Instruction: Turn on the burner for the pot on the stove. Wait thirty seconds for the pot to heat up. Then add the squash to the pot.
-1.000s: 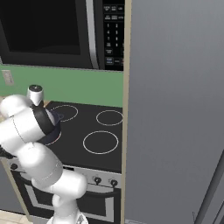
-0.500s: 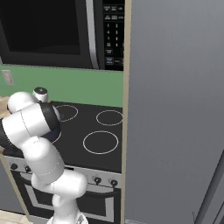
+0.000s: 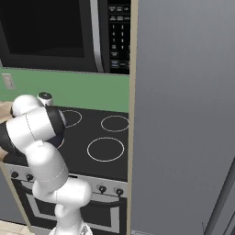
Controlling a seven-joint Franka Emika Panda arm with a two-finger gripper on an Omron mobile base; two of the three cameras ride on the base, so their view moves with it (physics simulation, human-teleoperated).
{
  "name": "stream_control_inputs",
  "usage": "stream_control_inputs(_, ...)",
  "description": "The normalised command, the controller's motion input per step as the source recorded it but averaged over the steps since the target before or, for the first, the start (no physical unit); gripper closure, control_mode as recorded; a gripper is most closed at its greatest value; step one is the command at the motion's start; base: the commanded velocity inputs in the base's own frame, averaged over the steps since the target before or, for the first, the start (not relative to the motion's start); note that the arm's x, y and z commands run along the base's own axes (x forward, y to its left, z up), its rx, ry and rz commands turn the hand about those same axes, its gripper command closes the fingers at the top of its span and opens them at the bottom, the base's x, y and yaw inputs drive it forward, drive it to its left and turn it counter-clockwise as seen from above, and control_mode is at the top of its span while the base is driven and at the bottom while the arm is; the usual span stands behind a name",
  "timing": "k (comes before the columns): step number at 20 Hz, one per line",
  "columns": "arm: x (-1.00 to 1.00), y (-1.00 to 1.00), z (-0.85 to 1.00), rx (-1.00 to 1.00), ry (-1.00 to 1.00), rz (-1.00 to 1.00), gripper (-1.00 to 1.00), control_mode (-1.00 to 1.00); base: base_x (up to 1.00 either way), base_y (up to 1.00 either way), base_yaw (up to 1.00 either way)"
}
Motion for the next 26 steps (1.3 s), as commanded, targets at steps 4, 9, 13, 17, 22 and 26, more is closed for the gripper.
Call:
stream_control_inputs(4, 0.00, 0.00, -0.07, 0.00, 0.00, 0.01, 1.00, -1.00, 0.00, 0.00, 0.00)
stream_control_inputs(9, 0.01, 0.00, -0.09, 0.00, 0.00, 0.00, 1.00, -1.00, 0.00, 0.00, 0.00)
stream_control_inputs(13, 0.03, 0.00, -0.15, 0.00, 0.00, 0.00, 1.00, -1.00, 0.00, 0.00, 0.00)
stream_control_inputs(17, 0.01, 0.00, -0.15, 0.00, 0.00, 0.00, 1.00, -1.00, 0.00, 0.00, 0.00)
stream_control_inputs(22, 0.00, 0.00, -0.15, 0.00, 0.00, 0.01, 1.00, -1.00, 0.00, 0.00, 0.00)
stream_control_inputs(26, 0.00, 0.00, -0.11, 0.00, 0.00, 0.01, 1.00, -1.00, 0.00, 0.00, 0.00)
